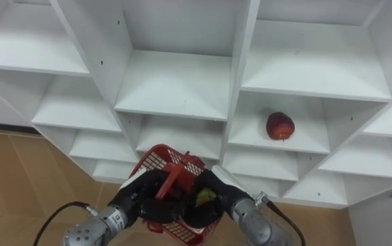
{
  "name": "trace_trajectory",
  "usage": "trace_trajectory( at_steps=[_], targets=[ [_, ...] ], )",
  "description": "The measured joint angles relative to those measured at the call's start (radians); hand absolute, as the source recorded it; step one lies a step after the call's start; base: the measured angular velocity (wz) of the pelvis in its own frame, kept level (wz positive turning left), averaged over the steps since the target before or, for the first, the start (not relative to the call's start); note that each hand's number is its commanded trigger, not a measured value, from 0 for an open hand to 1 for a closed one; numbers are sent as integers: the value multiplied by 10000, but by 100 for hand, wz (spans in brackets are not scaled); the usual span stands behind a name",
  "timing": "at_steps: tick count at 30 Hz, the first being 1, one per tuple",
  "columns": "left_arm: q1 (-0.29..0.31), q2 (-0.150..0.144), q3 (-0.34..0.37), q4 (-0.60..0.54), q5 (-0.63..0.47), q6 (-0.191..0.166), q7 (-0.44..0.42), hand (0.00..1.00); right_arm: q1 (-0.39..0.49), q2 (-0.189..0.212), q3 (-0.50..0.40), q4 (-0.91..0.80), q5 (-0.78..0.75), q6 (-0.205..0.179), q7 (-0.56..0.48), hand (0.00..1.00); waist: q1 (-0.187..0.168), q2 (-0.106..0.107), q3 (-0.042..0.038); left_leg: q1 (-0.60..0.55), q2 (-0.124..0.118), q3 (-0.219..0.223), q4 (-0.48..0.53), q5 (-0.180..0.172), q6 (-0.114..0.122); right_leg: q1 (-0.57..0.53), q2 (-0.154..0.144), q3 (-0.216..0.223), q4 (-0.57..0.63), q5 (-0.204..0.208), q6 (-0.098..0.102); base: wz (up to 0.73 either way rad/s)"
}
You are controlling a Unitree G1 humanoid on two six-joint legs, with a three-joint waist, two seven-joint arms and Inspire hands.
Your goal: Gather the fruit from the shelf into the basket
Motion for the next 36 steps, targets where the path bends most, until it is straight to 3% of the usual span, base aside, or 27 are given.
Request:
trace_trajectory(
  at_steps=[17, 19, 20, 21, 23, 36],
  targets=[
    [0, 42, -66, -1, -315, 0, -1, 100, 1, -5, -2, 12, 286, 1, -4, 100, -111, 4, -1, -6, -8, -5, 9, 0, 1, 18, 2, -17, -7, 0, 0, 0],
    [0, 41, -66, -1, -315, 0, -1, 100, 1, -6, -2, 12, 288, 1, -5, 91, -159, 5, -2, -7, -8, -5, 8, 0, 0, 18, 4, -16, -7, 0, 0, 0],
    [-1, 41, -66, -1, -315, 0, -1, 100, 1, -7, -2, 12, 289, 1, -4, 79, -170, 7, -3, -7, -8, -5, 8, 0, 0, 18, 5, -16, -7, 0, 0, 0],
    [0, 40, -68, -1, -315, 0, -1, 100, 1, -7, -2, 12, 289, 1, -4, 59, -175, 7, -4, -7, -8, -5, 7, 0, 0, 17, 6, -15, -7, 0, 0, 0],
    [-2, 39, -75, -1, -315, 0, -1, 100, 1, -13, -2, 13, 290, 1, -5, 0, -184, 11, -5, -7, -8, -4, 6, 0, 0, 16, 10, -15, -7, 0, 0, 0],
    [-5, 39, -126, -1, -315, 0, -7, 100, 0, 4, -5, 15, 368, 1, -22, 0, -183, 36, -16, -6, -7, -7, 1, 0, 0, 17, 13, -20, 1, 1, -1, 0]
  ],
)
